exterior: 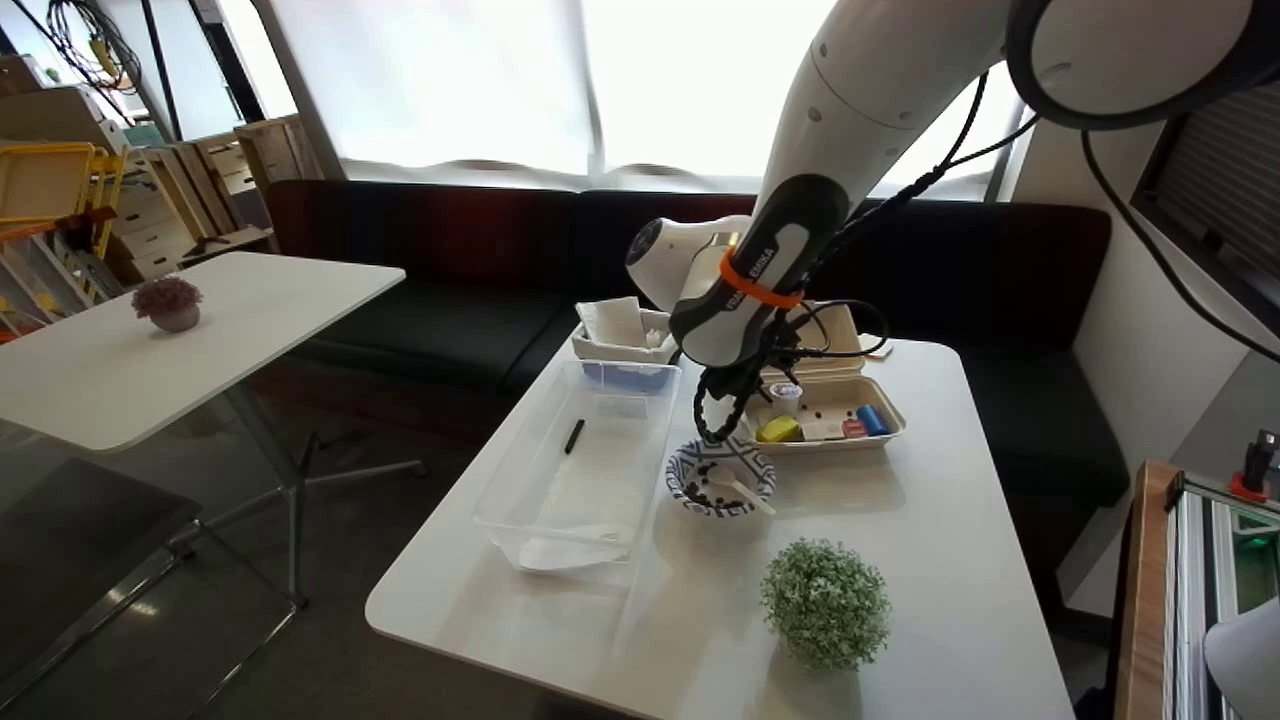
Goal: Turn the k-cup over
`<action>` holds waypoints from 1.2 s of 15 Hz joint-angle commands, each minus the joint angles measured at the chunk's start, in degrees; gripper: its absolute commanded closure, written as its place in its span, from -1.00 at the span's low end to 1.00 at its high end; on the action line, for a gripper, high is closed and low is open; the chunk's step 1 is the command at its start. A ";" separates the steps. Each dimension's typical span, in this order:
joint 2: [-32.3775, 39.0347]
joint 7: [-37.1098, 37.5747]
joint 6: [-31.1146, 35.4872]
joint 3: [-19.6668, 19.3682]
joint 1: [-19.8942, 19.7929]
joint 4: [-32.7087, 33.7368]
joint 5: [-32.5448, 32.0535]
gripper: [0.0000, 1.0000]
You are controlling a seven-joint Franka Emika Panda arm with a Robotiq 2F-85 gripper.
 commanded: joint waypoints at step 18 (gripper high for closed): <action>-25.38 -21.70 0.98 8.57 -18.71 -14.29 20.84 -1.00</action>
